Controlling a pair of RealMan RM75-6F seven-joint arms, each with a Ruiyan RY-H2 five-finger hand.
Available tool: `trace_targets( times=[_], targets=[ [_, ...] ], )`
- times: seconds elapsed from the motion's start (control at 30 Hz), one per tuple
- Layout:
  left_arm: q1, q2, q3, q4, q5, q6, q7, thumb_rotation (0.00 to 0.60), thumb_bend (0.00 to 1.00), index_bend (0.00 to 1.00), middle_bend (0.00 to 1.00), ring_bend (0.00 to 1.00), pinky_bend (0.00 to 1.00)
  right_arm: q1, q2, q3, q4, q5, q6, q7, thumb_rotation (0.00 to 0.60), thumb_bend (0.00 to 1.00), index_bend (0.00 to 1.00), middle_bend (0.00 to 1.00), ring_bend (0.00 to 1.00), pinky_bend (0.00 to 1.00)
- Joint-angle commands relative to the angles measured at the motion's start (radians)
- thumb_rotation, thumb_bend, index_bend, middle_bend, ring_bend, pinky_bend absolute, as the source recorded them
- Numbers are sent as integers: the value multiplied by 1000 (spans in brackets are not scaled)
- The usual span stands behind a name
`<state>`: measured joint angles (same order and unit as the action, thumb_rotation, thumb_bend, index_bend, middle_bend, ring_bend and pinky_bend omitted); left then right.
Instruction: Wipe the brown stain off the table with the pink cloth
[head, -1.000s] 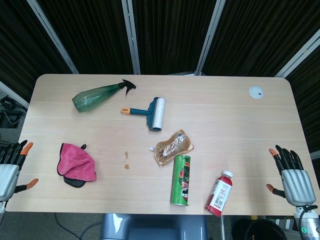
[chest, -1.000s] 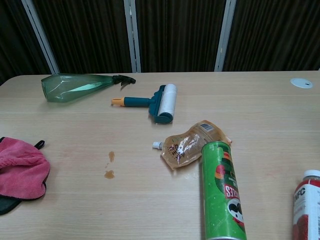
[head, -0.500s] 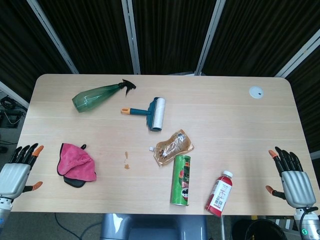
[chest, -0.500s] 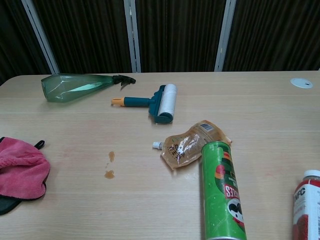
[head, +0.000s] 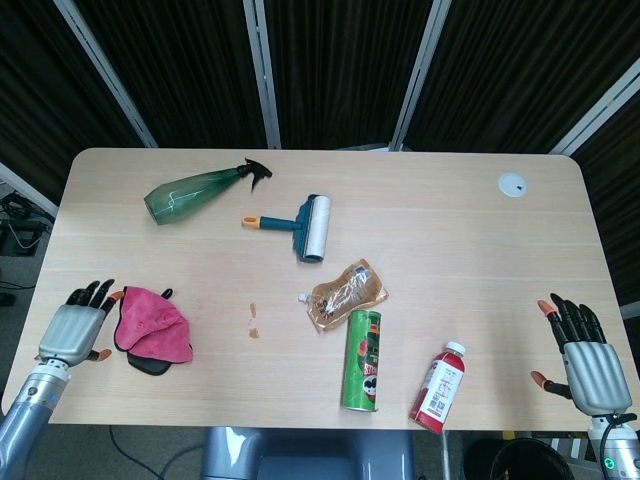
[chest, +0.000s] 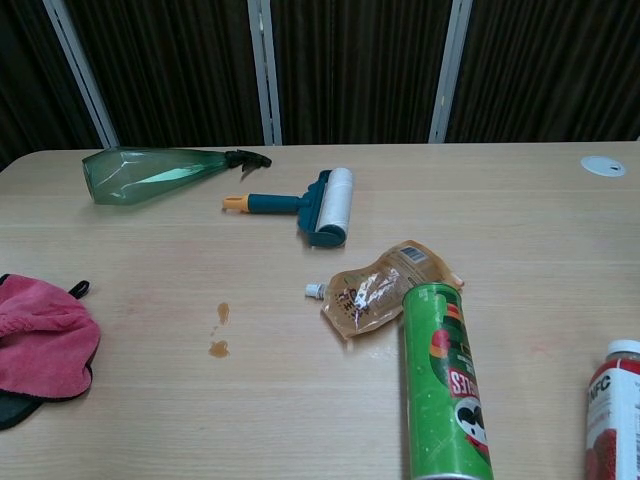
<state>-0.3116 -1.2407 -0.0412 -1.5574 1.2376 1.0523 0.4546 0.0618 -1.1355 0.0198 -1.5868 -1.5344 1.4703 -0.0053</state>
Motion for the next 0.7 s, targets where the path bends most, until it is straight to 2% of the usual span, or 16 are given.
trace_targets(
  times=[0.03,0.17,0.3,0.7],
  targets=[
    [-21,-40,0,20,-35,-21,44,600,39,204,16,25,161,-3,1,1,0,0,5,8,600,3,71,0,0,4],
    [-35,-79,-3,40,-85,-32,77,600,42,239,55,45,182,-5,3,2,-1,1,8,20,600,3,72,0,0,4],
    [-44,-101,-1,51,-108,-30,100,600,91,271,84,66,204,-6,2,4,-3,3,7,27,600,3,72,0,0,4],
    [-86,-197,-3,95,-170,-42,143,600,93,281,66,65,198,-2,3,3,-11,3,-3,42,600,4,95,0,0,4]
  ],
)
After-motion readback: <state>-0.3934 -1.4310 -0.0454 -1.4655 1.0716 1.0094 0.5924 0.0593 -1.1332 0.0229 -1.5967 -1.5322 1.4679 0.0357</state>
